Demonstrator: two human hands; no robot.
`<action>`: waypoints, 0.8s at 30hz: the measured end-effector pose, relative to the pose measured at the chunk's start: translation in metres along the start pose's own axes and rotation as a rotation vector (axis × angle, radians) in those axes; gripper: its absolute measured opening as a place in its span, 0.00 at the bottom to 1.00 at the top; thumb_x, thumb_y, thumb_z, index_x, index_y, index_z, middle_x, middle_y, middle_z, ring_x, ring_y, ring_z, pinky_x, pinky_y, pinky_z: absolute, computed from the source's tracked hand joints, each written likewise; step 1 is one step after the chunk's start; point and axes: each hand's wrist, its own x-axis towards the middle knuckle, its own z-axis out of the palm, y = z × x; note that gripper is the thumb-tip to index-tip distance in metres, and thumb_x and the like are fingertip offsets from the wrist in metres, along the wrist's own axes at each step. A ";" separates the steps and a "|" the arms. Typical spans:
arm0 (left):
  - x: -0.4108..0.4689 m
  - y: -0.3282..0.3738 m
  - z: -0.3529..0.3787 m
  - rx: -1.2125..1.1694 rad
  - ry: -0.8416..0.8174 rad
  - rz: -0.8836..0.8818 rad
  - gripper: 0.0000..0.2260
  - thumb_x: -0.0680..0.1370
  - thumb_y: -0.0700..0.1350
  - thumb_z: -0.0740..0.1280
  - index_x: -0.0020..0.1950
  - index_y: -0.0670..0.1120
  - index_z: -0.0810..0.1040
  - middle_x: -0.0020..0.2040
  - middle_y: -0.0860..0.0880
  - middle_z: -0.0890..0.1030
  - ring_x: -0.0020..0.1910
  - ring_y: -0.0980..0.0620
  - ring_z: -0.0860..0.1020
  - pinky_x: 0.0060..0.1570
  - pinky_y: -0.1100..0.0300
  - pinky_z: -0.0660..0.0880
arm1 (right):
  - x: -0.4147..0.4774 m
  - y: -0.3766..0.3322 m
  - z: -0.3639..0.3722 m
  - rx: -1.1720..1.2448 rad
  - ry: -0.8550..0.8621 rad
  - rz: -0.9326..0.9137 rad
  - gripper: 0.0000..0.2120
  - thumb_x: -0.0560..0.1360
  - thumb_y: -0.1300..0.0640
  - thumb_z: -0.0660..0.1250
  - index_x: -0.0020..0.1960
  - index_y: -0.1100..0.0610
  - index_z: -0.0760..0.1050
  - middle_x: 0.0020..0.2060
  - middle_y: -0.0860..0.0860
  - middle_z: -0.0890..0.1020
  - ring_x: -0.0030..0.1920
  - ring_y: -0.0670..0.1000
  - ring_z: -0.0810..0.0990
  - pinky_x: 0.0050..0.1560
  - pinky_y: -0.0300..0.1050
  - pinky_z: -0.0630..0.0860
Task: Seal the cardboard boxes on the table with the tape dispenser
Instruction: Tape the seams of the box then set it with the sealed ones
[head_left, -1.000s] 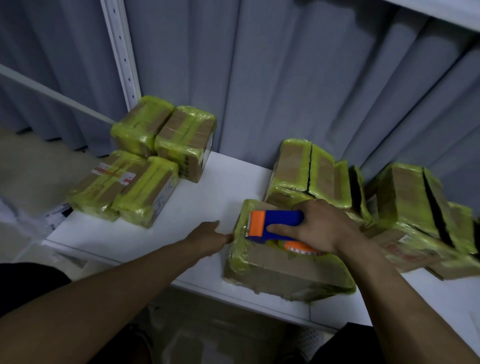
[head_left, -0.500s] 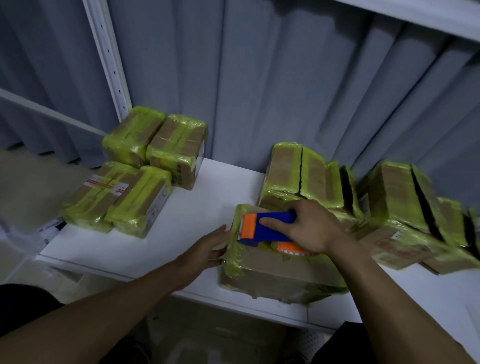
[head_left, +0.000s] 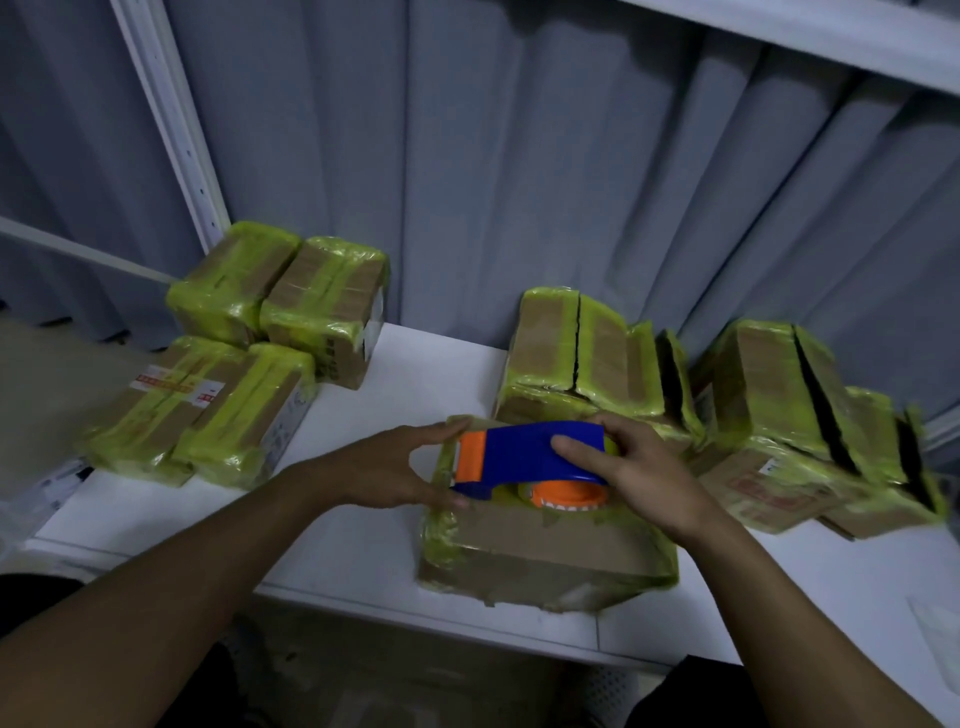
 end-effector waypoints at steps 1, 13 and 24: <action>0.001 0.000 0.000 0.002 -0.001 0.000 0.43 0.66 0.63 0.77 0.74 0.74 0.54 0.72 0.70 0.62 0.71 0.63 0.67 0.66 0.54 0.73 | -0.001 0.002 0.002 0.013 -0.011 0.030 0.21 0.71 0.37 0.72 0.53 0.53 0.83 0.46 0.48 0.87 0.46 0.48 0.87 0.52 0.49 0.83; 0.005 -0.008 -0.002 0.157 -0.028 -0.091 0.47 0.65 0.72 0.73 0.75 0.75 0.46 0.78 0.62 0.60 0.71 0.58 0.68 0.67 0.55 0.73 | -0.008 -0.004 -0.006 0.060 0.000 0.044 0.18 0.72 0.42 0.74 0.51 0.56 0.86 0.43 0.51 0.88 0.44 0.51 0.87 0.53 0.53 0.82; -0.006 -0.005 0.004 0.226 0.023 -0.111 0.41 0.67 0.75 0.67 0.70 0.80 0.44 0.78 0.68 0.45 0.76 0.55 0.59 0.72 0.49 0.67 | -0.008 -0.003 -0.018 -0.184 0.004 0.040 0.18 0.73 0.39 0.74 0.46 0.55 0.84 0.39 0.48 0.87 0.39 0.45 0.85 0.40 0.40 0.79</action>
